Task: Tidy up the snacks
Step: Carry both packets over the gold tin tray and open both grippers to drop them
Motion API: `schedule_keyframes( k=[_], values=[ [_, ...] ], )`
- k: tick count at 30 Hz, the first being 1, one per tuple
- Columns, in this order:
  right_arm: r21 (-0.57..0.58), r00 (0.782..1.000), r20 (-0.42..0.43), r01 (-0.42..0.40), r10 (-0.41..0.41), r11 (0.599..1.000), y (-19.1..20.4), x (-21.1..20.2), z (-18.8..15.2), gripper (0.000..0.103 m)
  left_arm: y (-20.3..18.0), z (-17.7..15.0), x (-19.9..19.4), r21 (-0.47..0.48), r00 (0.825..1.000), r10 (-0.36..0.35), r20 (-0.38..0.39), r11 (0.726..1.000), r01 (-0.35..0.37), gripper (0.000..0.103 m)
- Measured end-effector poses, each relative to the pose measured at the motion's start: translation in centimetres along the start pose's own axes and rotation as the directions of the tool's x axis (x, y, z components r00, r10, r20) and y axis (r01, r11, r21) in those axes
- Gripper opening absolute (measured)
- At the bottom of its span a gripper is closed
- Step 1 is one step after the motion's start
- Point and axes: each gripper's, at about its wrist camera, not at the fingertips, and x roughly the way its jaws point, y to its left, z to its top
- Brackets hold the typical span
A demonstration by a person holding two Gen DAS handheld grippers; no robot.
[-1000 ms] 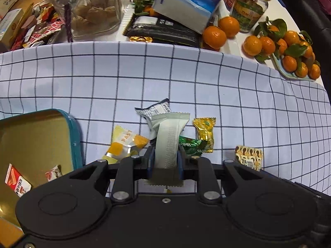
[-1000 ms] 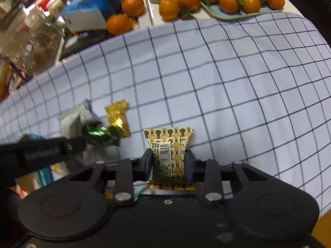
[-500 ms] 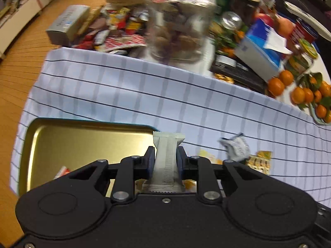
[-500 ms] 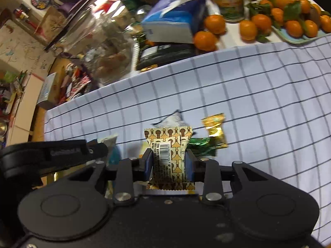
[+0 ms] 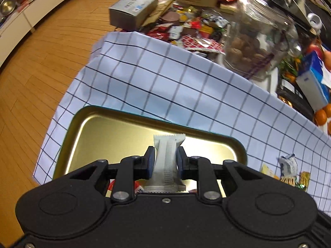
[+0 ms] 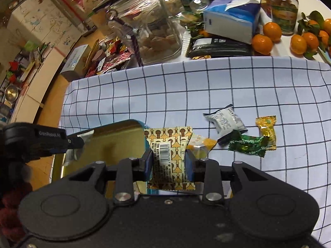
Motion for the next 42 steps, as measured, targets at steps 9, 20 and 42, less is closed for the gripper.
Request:
schedule_keyframes(
  k=[9, 20, 42],
  values=[
    [-0.056, 0.998, -0.013, -0.061, 0.06, 0.997, 2.6, 0.6, -0.4, 0.034, 2.0, 0.6, 0.7, -0.085, 1.0, 0.01, -0.017, 0.996, -0.011, 0.035],
    [-0.25, 0.986, -0.069, -0.164, 0.152, 0.954, 6.5, 0.2, -2.3, 0.035, 0.7, 0.1, 0.9, -0.026, 0.999, 0.016, -0.034, 1.0, -0.017, 0.035],
    [-0.223, 0.99, -0.079, -0.136, 0.121, 0.965, 4.9, -0.9, -1.6, 0.059, -1.2, -0.6, 0.9, 0.038, 0.998, -0.008, -0.056, 0.999, 0.01, 0.035]
  ],
)
